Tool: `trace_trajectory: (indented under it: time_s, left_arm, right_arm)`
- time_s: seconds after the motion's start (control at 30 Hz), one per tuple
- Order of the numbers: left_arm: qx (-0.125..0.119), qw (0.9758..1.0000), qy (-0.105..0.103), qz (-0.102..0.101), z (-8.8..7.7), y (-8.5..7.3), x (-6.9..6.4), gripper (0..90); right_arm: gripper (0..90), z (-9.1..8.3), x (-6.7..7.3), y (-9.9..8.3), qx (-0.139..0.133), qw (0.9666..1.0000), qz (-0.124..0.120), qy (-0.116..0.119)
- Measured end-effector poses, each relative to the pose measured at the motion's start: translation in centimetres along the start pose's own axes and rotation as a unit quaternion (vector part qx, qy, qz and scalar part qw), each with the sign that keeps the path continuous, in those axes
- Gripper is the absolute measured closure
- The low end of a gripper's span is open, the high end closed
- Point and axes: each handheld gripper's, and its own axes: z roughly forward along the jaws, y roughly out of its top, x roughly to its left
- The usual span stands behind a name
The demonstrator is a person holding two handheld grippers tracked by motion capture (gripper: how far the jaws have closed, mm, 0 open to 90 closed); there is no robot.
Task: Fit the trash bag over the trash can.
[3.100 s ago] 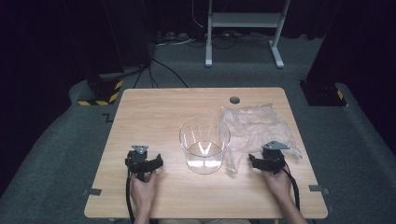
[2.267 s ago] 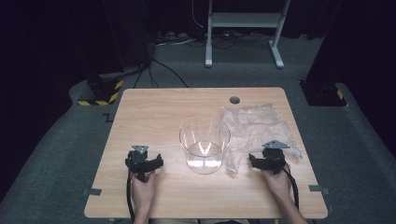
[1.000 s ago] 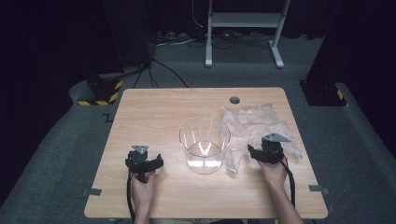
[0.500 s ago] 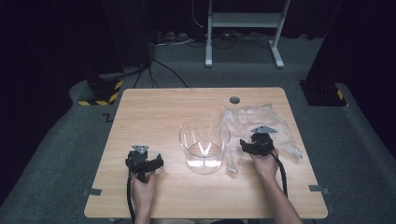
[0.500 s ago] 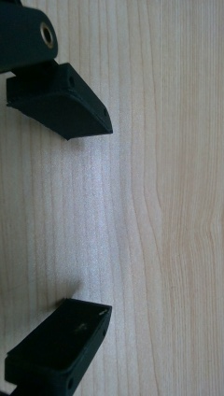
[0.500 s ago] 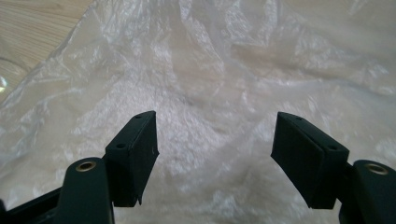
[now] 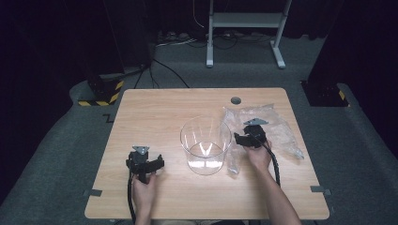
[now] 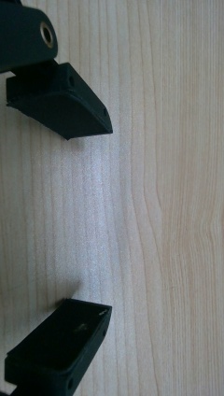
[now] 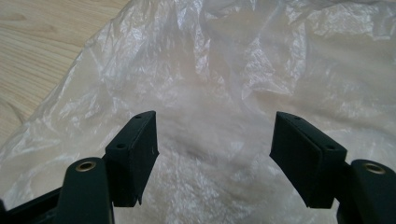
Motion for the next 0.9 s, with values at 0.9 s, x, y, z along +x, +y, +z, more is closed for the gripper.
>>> trace_trajectory:
  time_s: [0.9]
  left_arm:
    - [0.000, 1.0000, 0.000, 0.000, 0.0, 0.0, 0.0, 11.7]
  right_arm:
    - [56.6, 2.7, -0.3, 0.8, 0.018, 0.9997, 0.017, -0.005]
